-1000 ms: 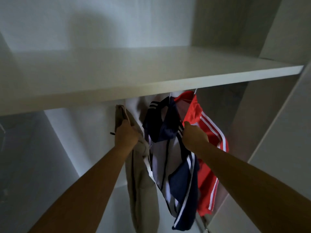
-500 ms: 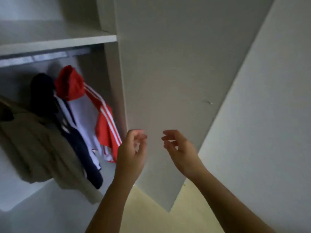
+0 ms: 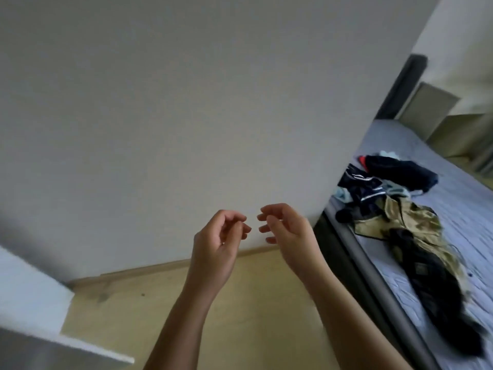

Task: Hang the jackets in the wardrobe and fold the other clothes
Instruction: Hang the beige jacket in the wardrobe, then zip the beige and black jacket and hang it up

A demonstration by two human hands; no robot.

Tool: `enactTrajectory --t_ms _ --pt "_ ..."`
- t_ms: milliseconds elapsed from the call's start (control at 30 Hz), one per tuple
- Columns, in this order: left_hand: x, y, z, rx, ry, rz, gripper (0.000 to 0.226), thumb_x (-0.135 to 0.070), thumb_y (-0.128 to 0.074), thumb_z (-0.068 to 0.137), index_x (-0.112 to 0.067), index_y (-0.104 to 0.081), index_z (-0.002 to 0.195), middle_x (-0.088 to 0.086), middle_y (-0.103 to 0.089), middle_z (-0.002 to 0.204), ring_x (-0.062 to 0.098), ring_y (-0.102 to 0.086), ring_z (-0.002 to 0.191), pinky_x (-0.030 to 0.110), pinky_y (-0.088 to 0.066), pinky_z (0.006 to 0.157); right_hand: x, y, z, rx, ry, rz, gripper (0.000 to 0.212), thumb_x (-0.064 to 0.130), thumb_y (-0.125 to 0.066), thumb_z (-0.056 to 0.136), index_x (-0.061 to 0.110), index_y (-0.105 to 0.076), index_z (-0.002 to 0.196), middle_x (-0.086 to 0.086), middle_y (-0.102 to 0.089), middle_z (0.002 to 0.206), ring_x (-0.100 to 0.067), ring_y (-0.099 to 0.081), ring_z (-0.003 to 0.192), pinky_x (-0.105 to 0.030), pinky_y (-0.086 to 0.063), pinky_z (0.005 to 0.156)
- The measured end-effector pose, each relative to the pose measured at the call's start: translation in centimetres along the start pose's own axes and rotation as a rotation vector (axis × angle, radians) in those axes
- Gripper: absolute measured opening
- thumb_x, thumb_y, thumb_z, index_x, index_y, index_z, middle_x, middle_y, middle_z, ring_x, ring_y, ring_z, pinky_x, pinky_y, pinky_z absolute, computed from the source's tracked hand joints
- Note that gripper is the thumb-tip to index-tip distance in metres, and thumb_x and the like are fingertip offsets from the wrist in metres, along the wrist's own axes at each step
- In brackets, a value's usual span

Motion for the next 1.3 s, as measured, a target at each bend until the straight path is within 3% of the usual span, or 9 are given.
enactTrajectory --t_ms 267,567,867,1067,1200,1300 --pt "1.2 -17.9 10.1 0.386 -0.041 -0.027 0.019 -0.011 -0.052 0.094 -0.025 -0.063 0.089 -0.010 -0.071 0.083 0.005 -0.067 0.080 0.022 -0.054 0.075 -6.0 15.3 6.2 -0.380 -0.127 -0.019 0.027 0.006 -0.050 0.093 0.027 -0.065 0.089 0.010 -0.071 0.090 -0.012 -0.068 0.078 -0.035 -0.056 0.069" --pt "0.5 -37.5 23.6 0.779 -0.121 -0.069 0.018 -0.015 -0.051 0.096 -0.028 -0.063 0.091 -0.015 -0.069 0.084 0.003 -0.067 0.080 0.017 -0.054 0.072 -9.5 29.7 15.3 -0.717 -0.255 -0.043 0.024 0.011 -0.052 0.095 0.029 -0.065 0.087 0.005 -0.070 0.090 -0.012 -0.068 0.081 -0.039 -0.058 0.074" --pt "2.1 -54.3 25.3 1.094 -0.062 -0.021 0.016 -0.011 -0.051 0.095 -0.022 -0.063 0.091 -0.001 -0.070 0.083 0.007 -0.067 0.079 0.018 -0.052 0.072 -16.9 41.1 13.3 -1.003 -0.455 0.011 0.025 0.008 -0.049 0.096 0.026 -0.065 0.089 0.005 -0.070 0.089 -0.012 -0.067 0.080 -0.036 -0.056 0.072" --pt "4.7 -66.2 26.0 1.175 -0.015 0.120 0.018 -0.007 -0.054 0.093 -0.020 -0.064 0.086 -0.003 -0.071 0.080 0.007 -0.066 0.078 0.024 -0.053 0.076 -25.0 50.6 15.7 -1.026 -0.537 0.049 0.025 0.009 -0.048 0.094 0.027 -0.065 0.088 0.006 -0.069 0.089 -0.012 -0.066 0.082 -0.033 -0.055 0.071" --pt "8.0 -74.2 27.6 1.183 0.042 0.267 0.019 -0.008 -0.055 0.090 -0.024 -0.064 0.083 -0.006 -0.071 0.079 0.010 -0.066 0.080 0.026 -0.052 0.076 -31.5 57.9 20.1 -0.933 -0.649 0.058 0.024 0.009 -0.049 0.090 0.027 -0.065 0.086 0.005 -0.069 0.089 -0.017 -0.065 0.085 -0.035 -0.053 0.076" --pt "14.0 -80.6 28.7 1.210 0.218 0.391 0.019 -0.006 -0.054 0.090 -0.019 -0.065 0.082 -0.004 -0.072 0.081 0.013 -0.066 0.078 0.025 -0.052 0.069 -38.7 62.3 23.2 -0.793 -0.817 -0.038 0.021 0.012 -0.048 0.088 0.020 -0.066 0.095 0.002 -0.068 0.099 -0.019 -0.062 0.094 -0.034 -0.051 0.084"
Point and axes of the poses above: each hand's wrist, its own z-axis towards the middle knuckle, its own y-axis out of the back of the hand, x = y × z, the point moved 4 cm from there along z, towards the middle knuckle
